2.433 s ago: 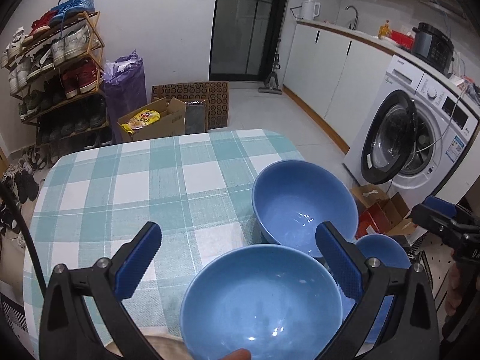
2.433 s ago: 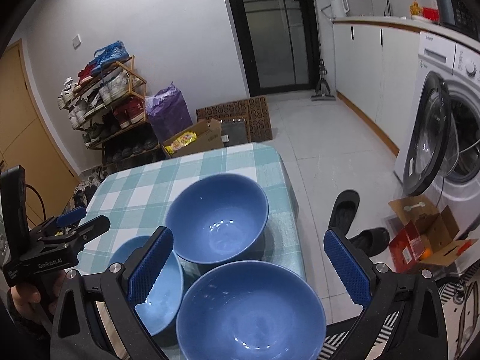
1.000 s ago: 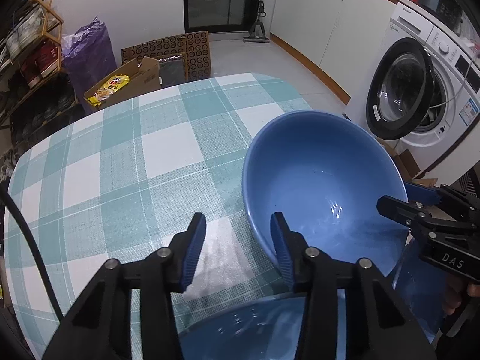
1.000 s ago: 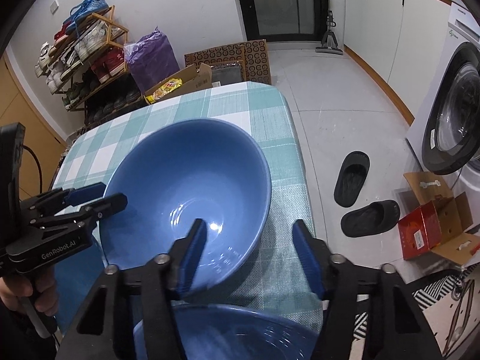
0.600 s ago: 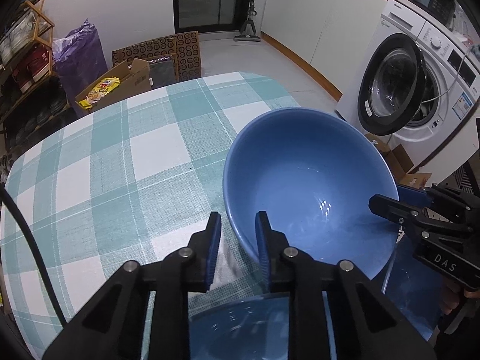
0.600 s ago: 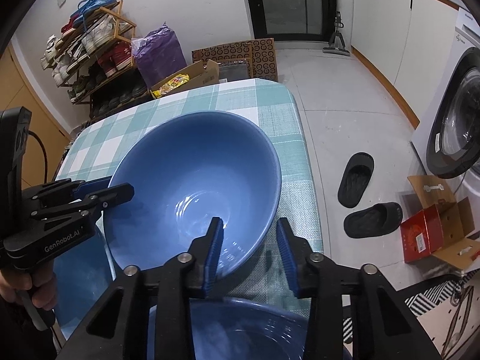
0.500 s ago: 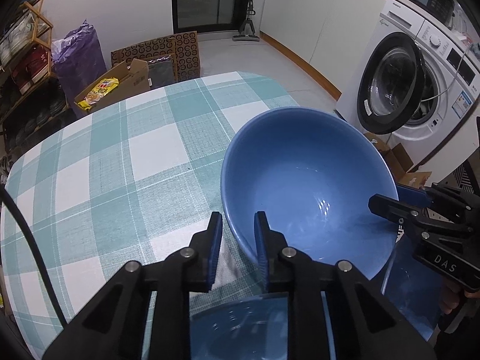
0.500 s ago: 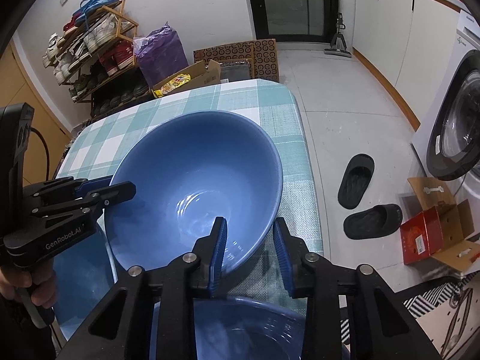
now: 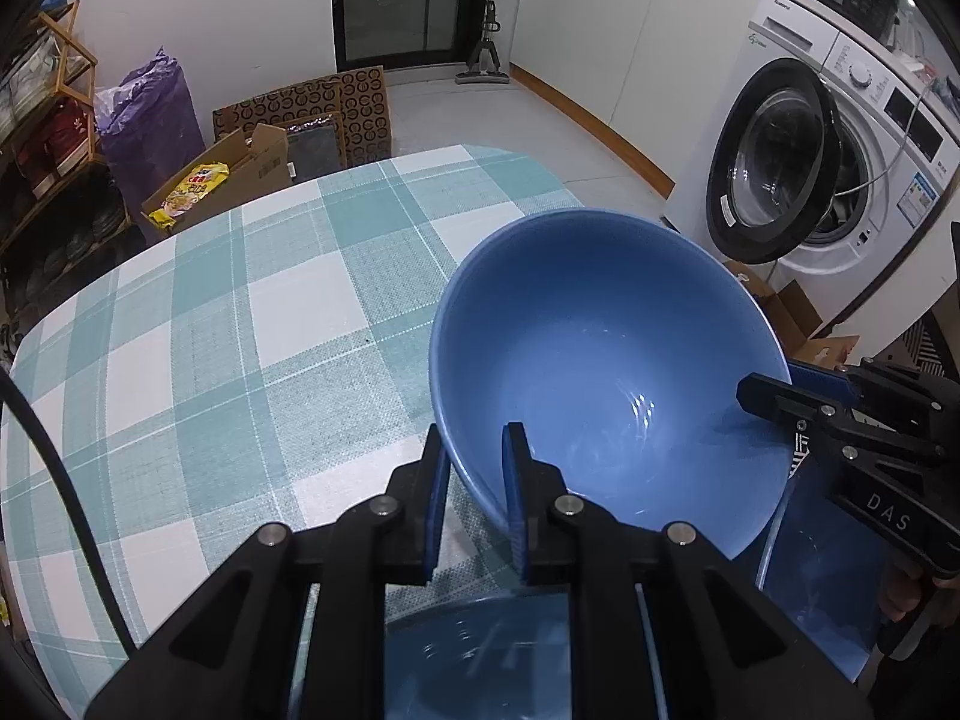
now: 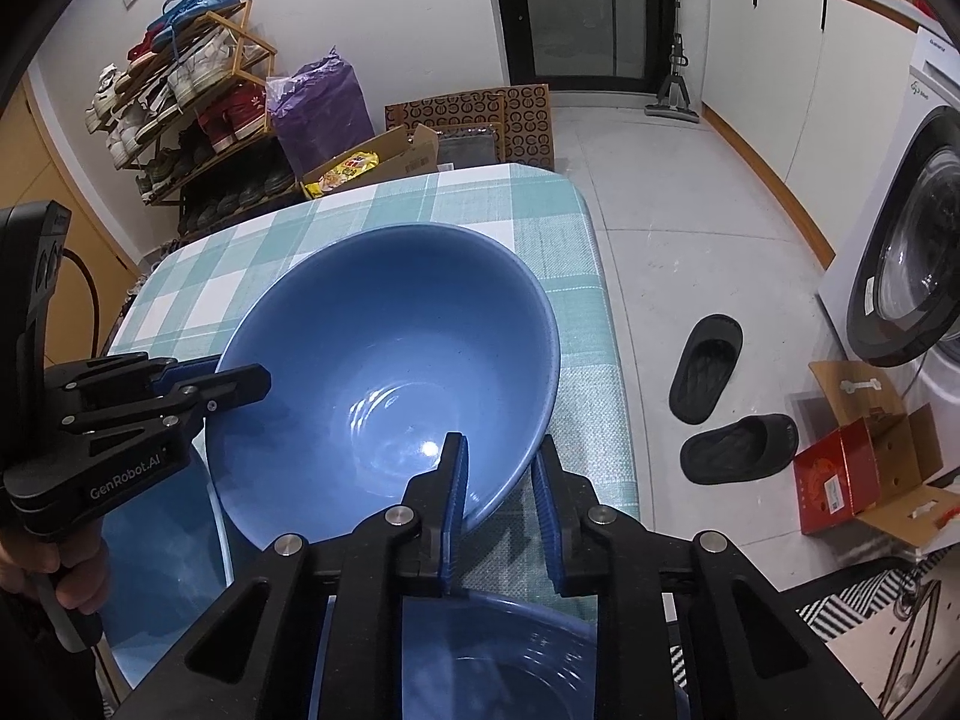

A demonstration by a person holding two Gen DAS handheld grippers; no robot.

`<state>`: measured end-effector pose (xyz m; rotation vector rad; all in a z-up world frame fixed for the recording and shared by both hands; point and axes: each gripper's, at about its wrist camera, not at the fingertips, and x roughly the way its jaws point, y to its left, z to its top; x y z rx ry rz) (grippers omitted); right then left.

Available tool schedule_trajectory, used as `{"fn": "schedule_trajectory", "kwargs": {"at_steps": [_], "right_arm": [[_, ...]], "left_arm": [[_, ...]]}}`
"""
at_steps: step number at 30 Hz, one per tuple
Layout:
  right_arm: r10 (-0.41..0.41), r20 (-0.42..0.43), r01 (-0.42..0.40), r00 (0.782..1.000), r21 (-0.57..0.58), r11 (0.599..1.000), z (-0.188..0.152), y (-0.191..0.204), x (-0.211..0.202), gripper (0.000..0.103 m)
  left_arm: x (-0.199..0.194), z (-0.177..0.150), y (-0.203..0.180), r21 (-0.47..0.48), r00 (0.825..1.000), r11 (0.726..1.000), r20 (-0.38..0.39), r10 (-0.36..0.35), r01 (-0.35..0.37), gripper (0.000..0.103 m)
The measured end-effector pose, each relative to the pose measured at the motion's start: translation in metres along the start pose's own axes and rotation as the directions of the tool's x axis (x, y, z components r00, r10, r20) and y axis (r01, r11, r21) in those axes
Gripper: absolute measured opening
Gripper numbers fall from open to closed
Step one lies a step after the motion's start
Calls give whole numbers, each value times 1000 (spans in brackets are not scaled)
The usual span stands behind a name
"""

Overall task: Organize plates and bowls
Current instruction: 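Lift the blue bowl with both tools and carry it over another blue bowl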

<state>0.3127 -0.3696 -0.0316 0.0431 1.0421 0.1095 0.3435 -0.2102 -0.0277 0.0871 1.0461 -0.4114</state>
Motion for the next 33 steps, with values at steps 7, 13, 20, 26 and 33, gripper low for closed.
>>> {"fn": "schedule_trajectory", "kwargs": {"at_steps": [7, 13, 20, 26, 33], "right_arm": [[-12, 15, 12, 1000, 3, 1000, 2, -1, -7, 22], [-22, 35, 22, 999, 2, 1000, 1, 2, -18, 22], [-29, 77, 29, 997, -4, 1000, 4, 8, -40, 22], [-34, 115, 38, 993, -29, 999, 7, 18, -64, 22], [-38, 158, 47, 987, -54, 997, 4, 36, -98, 22]], "left_arm": [[-8, 2, -2, 0, 1000, 1000, 25, -11, 11, 15], [-19, 4, -4, 5, 998, 1000, 54, -14, 14, 15], [-41, 4, -4, 6, 995, 1000, 98, -16, 16, 15], [-62, 1, -3, -1, 991, 1000, 132, -22, 22, 15], [-90, -10, 2, -18, 984, 1000, 174, -22, 25, 15]]}}
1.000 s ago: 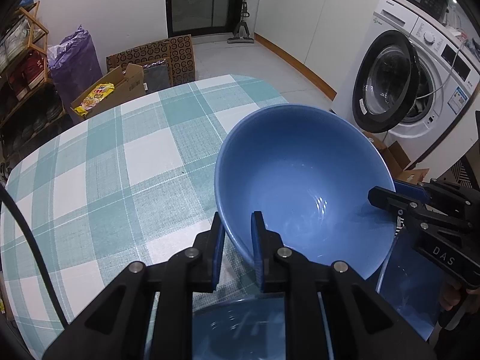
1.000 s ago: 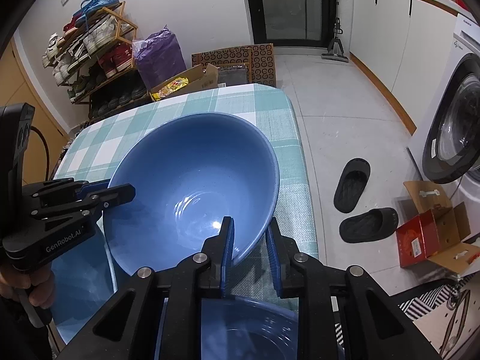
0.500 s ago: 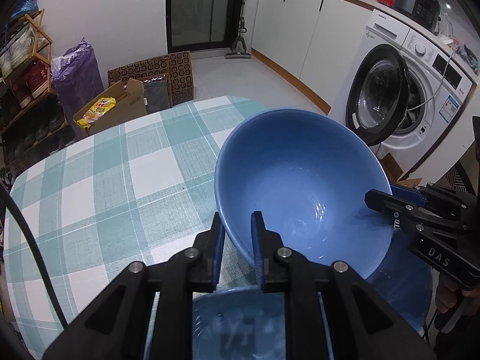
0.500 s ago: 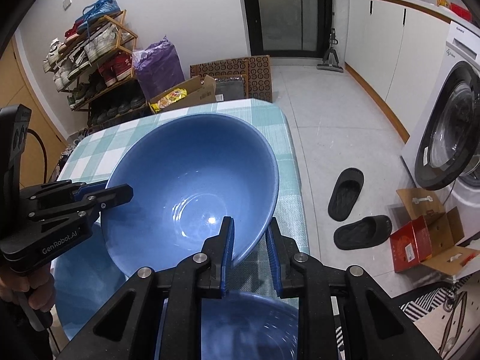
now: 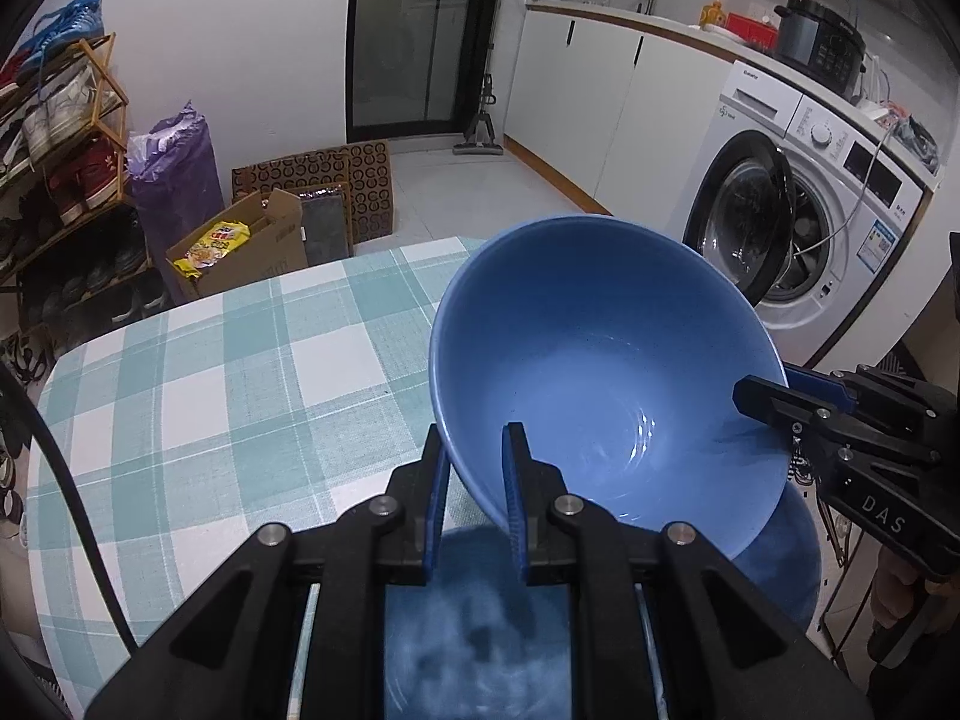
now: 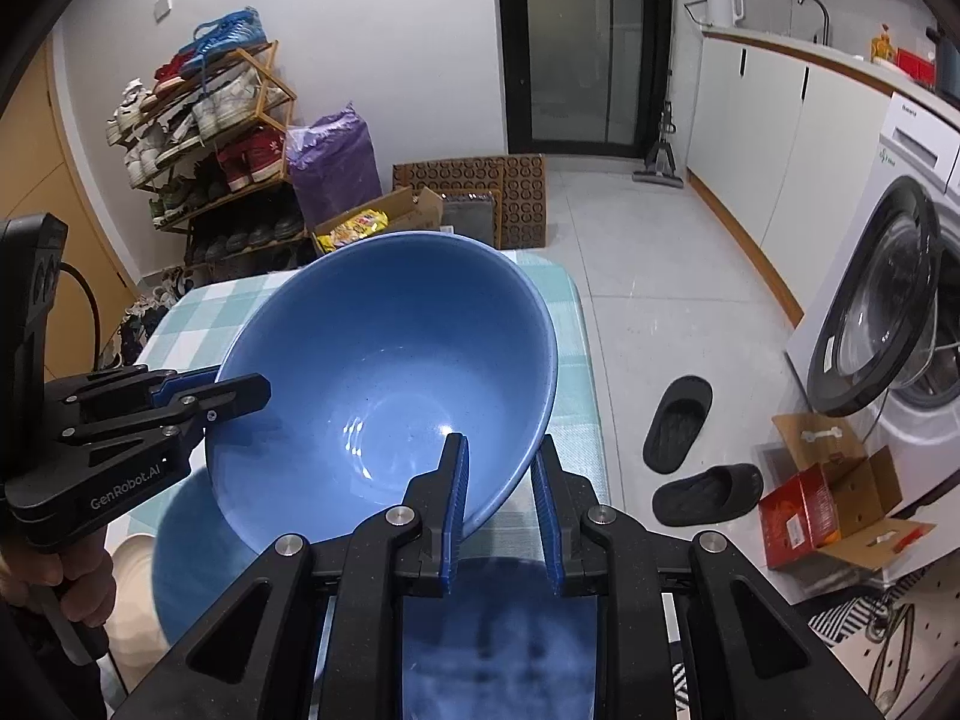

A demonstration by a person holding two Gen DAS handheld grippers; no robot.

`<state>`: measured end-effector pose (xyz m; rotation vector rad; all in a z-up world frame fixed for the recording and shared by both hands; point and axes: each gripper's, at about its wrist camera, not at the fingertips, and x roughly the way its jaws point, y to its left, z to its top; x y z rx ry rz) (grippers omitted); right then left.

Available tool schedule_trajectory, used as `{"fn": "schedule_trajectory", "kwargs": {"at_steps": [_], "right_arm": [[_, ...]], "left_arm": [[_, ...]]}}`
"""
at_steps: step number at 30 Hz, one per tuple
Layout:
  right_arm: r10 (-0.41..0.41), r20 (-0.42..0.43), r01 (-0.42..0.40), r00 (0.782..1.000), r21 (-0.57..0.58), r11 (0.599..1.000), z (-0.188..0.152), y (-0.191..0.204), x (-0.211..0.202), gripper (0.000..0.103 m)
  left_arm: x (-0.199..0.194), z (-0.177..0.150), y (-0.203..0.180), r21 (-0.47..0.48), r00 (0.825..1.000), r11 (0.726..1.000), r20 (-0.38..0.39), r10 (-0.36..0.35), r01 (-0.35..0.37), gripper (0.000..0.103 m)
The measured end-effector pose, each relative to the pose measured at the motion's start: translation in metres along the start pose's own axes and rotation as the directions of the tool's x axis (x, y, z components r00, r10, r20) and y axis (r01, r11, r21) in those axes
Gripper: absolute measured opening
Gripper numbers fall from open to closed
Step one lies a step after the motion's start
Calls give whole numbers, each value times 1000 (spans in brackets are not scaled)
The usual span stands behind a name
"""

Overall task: Organize plates and bowls
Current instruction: 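Lift the blue bowl with both tools and carry it over another blue bowl, then lower the held blue bowl into the other blue bowl with both tools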

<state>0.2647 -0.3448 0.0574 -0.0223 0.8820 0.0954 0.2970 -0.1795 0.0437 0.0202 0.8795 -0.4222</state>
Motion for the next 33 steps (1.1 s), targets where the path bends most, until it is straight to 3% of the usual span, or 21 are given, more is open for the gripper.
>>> {"fn": "schedule_trajectory", "kwargs": {"at_steps": [21, 33], "right_arm": [[34, 81, -28, 996, -74, 997, -25, 59, -84, 22], [76, 69, -70, 995, -75, 995, -59, 73, -93, 22]], "left_arm": [[-80, -40, 10, -15, 995, 999, 88, 38, -36, 15], [-98, -68, 13, -29, 995, 999, 89, 46, -44, 15]]}}
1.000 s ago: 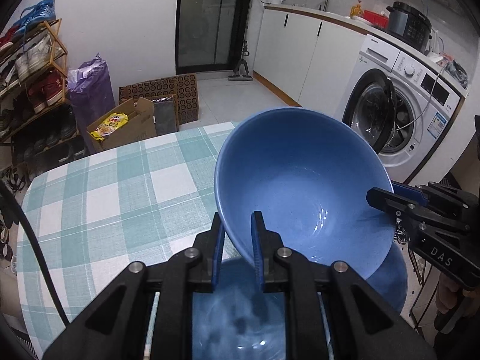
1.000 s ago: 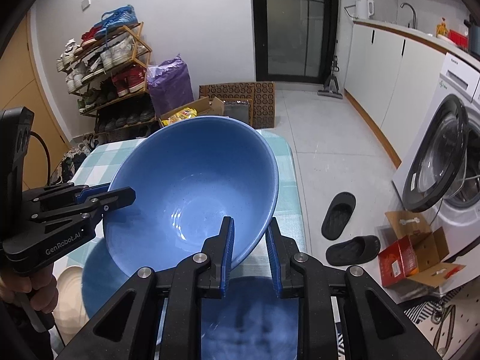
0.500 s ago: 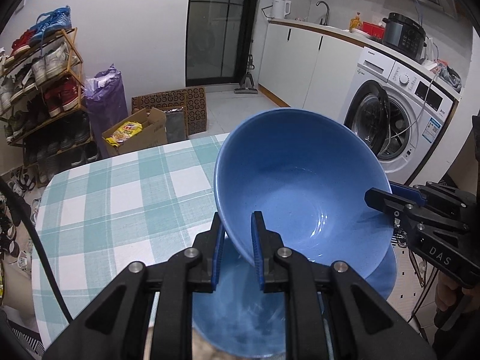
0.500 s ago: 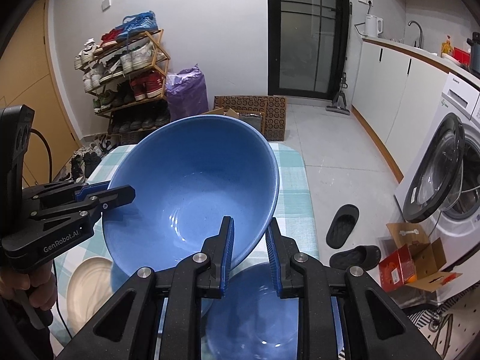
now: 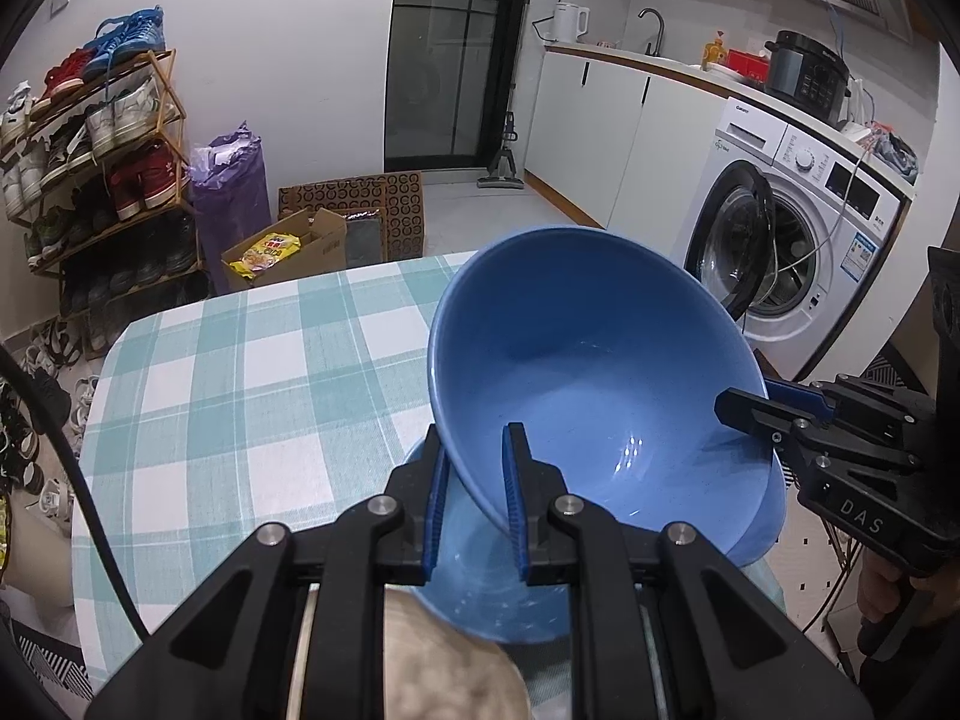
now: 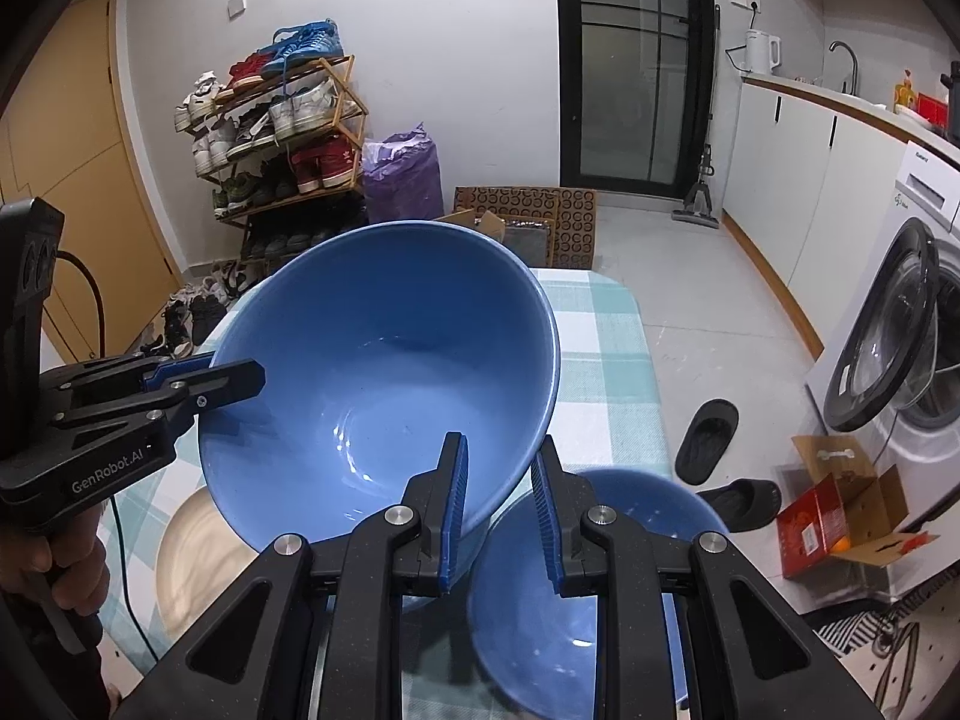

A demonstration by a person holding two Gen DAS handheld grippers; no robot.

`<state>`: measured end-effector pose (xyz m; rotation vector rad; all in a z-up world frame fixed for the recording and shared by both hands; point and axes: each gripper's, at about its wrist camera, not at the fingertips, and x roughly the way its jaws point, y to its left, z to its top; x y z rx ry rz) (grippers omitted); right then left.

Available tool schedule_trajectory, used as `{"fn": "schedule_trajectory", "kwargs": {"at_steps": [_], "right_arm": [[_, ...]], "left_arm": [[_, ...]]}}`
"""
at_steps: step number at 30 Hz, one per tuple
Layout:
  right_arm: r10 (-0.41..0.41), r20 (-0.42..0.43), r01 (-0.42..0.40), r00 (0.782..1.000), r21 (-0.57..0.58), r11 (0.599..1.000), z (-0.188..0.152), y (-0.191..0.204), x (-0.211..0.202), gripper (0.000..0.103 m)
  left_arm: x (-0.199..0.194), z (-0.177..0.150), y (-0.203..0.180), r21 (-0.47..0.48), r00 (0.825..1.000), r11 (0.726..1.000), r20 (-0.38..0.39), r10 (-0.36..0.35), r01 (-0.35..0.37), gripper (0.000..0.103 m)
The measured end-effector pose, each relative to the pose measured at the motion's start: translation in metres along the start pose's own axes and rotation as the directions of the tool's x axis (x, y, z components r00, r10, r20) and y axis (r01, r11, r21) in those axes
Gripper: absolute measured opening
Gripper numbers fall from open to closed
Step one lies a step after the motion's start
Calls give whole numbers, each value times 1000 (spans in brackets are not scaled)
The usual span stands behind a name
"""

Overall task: Organize plates and bowls
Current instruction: 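Lower the held blue bowl into the other blue bowl with both tools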

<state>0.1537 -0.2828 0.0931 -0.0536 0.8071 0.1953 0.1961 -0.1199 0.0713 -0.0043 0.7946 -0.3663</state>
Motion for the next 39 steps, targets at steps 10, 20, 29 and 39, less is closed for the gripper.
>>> {"fn": "schedule_trajectory", "kwargs": {"at_steps": [10, 20, 29, 39], "right_arm": [[18, -27, -18, 999, -15, 1000, -16, 12, 7, 22], [24, -71, -26, 997, -34, 999, -31, 26, 23, 22], [25, -128, -30, 991, -41, 999, -45, 38, 49, 22], [-6, -162, -4, 987, -62, 998, -56, 35, 73, 22]], "left_arm": [[2, -22, 8, -21, 1000, 1000, -26, 10, -11, 15], [10, -42, 15, -30, 998, 999, -59, 36, -38, 15], [24, -55, 23, -37, 994, 998, -89, 57, -60, 15], [45, -63, 23, -20, 989, 997, -126, 73, -77, 15]]}}
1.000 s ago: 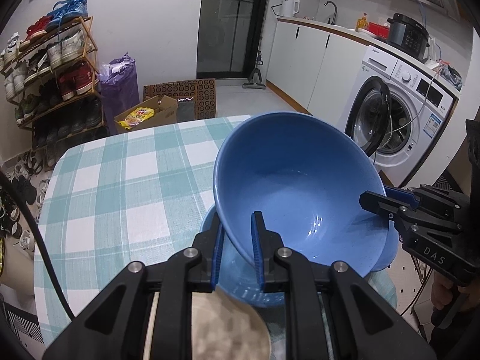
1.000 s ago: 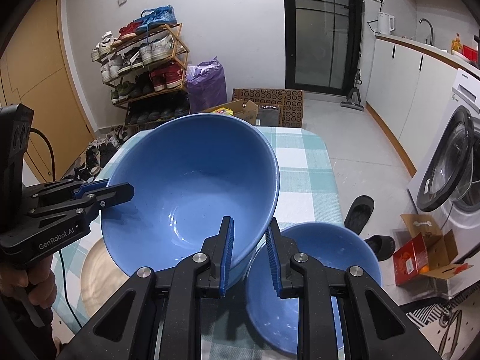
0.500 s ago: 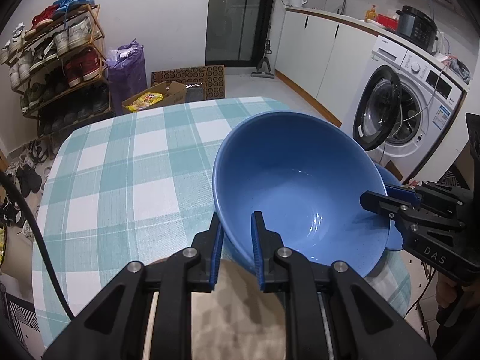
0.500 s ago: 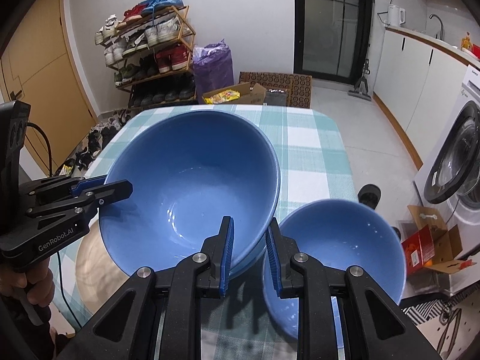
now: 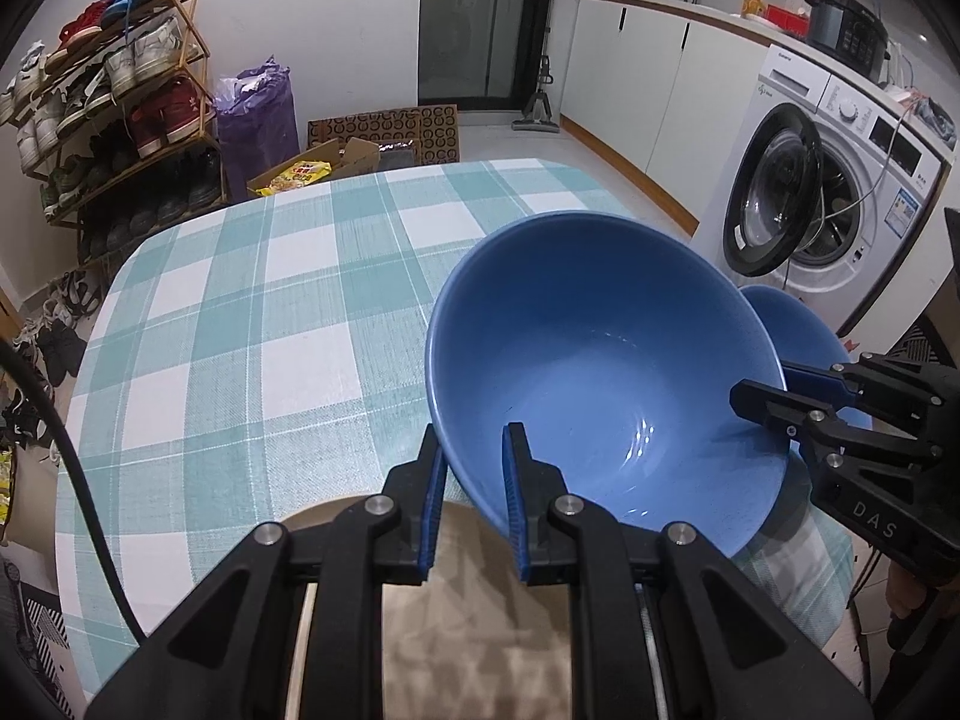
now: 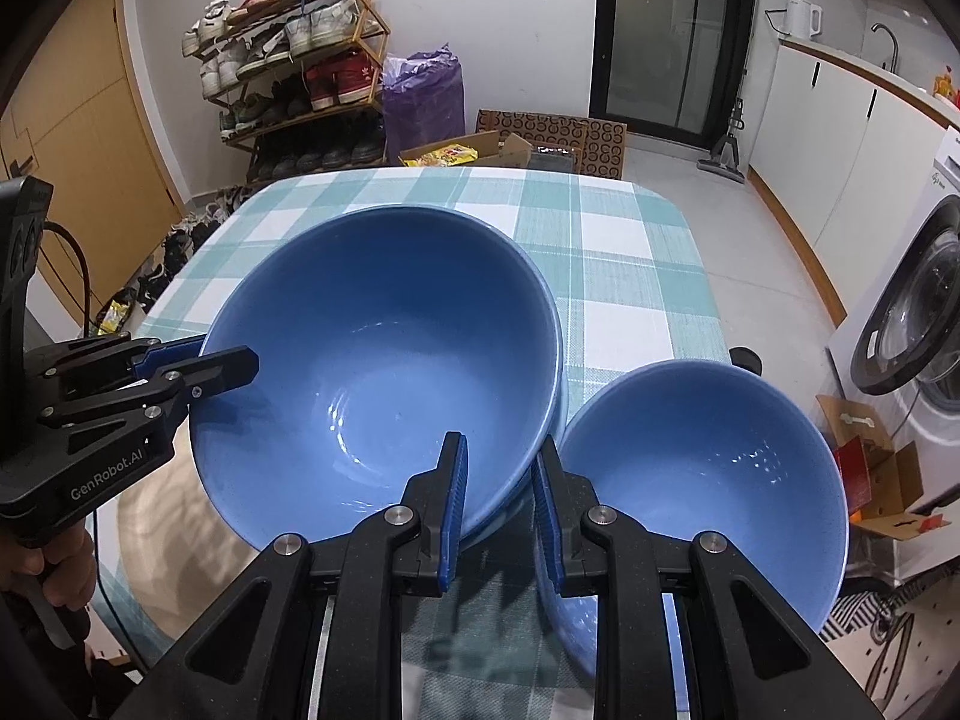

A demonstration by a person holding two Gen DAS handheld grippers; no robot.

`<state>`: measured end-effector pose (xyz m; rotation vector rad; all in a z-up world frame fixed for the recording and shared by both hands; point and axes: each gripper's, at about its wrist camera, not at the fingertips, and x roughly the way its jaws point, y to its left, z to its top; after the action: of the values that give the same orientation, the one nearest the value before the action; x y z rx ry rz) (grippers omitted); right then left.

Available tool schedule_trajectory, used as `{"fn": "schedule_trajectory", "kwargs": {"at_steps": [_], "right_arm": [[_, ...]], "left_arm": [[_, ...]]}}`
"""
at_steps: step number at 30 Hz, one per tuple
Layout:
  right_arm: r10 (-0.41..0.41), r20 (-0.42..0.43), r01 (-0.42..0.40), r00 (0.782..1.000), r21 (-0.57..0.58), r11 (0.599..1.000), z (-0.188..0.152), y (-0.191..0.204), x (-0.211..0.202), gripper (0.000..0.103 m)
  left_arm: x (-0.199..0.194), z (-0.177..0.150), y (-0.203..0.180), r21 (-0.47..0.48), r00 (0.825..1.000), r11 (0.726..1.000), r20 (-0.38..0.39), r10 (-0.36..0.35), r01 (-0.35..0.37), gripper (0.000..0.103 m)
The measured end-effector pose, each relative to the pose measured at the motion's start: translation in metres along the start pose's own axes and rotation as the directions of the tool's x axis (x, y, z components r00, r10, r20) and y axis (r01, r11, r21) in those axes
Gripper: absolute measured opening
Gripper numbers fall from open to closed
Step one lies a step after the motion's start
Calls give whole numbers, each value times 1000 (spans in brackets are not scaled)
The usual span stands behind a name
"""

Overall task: Organize plates and bowls
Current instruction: 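Lower the held blue bowl into the other blue bowl with both tools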

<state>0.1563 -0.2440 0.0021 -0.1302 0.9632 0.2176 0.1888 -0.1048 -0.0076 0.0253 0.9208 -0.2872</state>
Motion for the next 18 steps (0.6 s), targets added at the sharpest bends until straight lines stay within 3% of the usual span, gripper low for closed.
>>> {"fn": "schedule_trajectory", "kwargs": {"at_steps": [18], "right_arm": [[-143, 9, 144, 990, -115, 983, -2, 15, 14, 23]], "left_arm": [[15, -4, -9, 76, 997, 994, -1, 77, -77, 18]]}}
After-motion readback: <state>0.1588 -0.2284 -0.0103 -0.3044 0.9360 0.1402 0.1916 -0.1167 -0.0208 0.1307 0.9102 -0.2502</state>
